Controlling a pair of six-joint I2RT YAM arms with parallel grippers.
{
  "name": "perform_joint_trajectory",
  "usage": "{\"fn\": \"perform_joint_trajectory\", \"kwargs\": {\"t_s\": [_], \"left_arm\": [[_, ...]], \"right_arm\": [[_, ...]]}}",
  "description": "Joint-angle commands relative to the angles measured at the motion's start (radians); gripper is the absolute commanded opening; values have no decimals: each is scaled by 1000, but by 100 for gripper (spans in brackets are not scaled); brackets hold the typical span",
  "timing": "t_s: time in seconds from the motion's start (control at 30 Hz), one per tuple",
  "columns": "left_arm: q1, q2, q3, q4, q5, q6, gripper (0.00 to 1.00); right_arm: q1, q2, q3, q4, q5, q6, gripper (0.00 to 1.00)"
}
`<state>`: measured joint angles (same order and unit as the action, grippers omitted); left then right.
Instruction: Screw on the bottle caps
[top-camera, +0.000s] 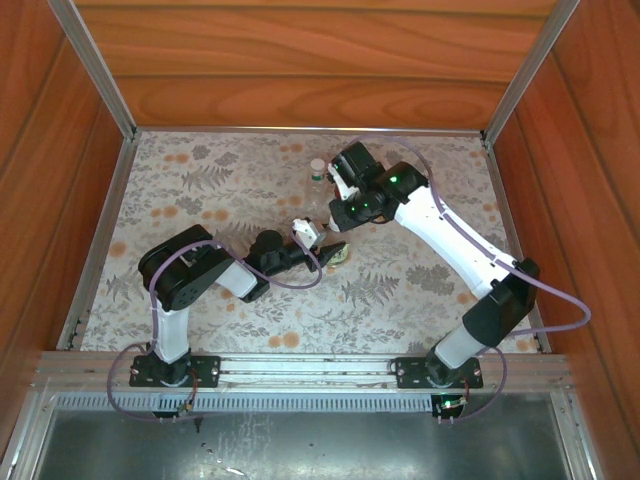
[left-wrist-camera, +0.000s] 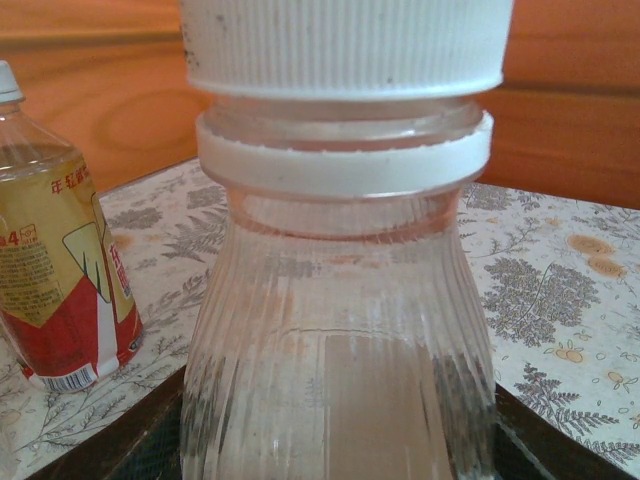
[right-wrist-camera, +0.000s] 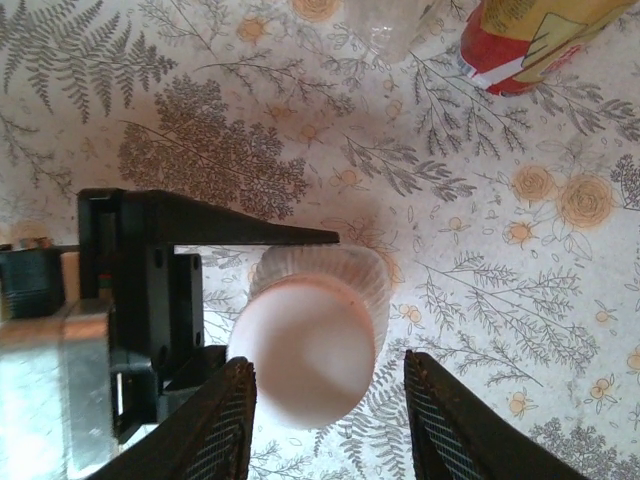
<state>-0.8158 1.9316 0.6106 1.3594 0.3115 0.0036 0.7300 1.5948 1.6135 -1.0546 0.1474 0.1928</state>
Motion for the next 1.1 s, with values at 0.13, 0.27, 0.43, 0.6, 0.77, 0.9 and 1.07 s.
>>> {"fn": "perform_joint_trajectory", "kwargs": {"t_s": [0.13,0.27,0.43,0.6,0.77,0.9,1.07], "left_arm": [[-3,28,-6,-90,40,-27,54],[-2,28,-5,-92,43,-30,54],[3,27,-3,-92,45,-40,54],[11,27,2,-91,55,-64,54],[16,29,8,-92,62,-80,54],[18,30,9,-92,62,-91,54],[19,38,15,-91,72,-90,53]], "right_arm": [[-42,10,-57,45,-35,10,41],[-75,2,-99,87,-115,19,39],[-111,-18,-146,127,-238,35,32],[-145,-61,-221,165,-370,56,23],[-159,-104,-277,166,-414,63,18],[-162,-148,-313,168,-488,67,13],[-165,-199,-328,192,-527,82,13]]}}
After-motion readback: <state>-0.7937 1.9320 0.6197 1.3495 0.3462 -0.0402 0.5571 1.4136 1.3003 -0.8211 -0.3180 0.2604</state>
